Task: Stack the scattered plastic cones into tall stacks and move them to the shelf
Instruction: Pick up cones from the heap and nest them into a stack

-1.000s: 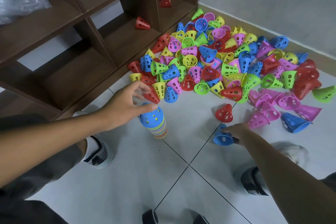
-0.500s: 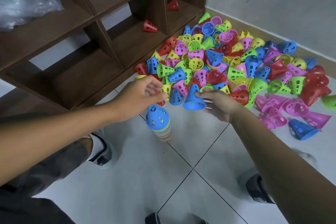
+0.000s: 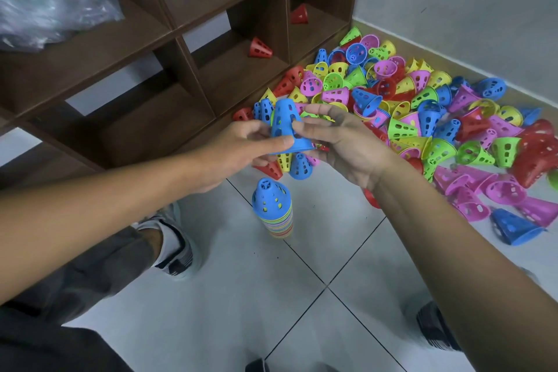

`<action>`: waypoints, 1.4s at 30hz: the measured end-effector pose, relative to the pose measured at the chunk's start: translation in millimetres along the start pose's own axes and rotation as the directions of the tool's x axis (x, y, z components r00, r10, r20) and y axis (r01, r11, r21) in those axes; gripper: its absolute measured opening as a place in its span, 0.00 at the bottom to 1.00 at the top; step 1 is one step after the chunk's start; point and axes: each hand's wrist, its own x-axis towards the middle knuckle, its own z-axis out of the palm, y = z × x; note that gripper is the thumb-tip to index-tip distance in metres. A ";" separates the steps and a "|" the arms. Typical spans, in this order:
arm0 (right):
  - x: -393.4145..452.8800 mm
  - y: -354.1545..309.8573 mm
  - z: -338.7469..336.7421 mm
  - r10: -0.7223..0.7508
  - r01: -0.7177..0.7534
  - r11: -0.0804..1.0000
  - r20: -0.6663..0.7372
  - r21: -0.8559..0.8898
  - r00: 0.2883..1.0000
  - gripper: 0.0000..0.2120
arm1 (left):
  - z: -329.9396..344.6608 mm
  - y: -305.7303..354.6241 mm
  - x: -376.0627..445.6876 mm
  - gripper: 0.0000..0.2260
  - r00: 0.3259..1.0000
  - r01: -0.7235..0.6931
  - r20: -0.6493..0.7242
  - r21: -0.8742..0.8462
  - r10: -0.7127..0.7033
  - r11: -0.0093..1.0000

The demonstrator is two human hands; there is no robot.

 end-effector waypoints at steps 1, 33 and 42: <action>0.4 0.1 -0.5 -0.001 0.001 1.000 0.005 -0.015 1.000 0.22 | -0.9 -0.9 0.0 0.20 1.000 0.003 0.007 0.005 -0.003 1.000; -2.6 230.5 -235.3 0.126 -0.540 0.537 -0.571 -0.648 0.811 0.23 | 13.9 -86.8 -17.0 0.25 0.980 -0.177 0.011 0.520 0.200 0.836; -5.2 167.2 -163.9 0.024 -0.304 0.852 -0.549 -0.426 0.836 0.07 | 7.0 -69.2 -17.9 0.29 0.988 -0.152 0.033 0.437 0.153 0.886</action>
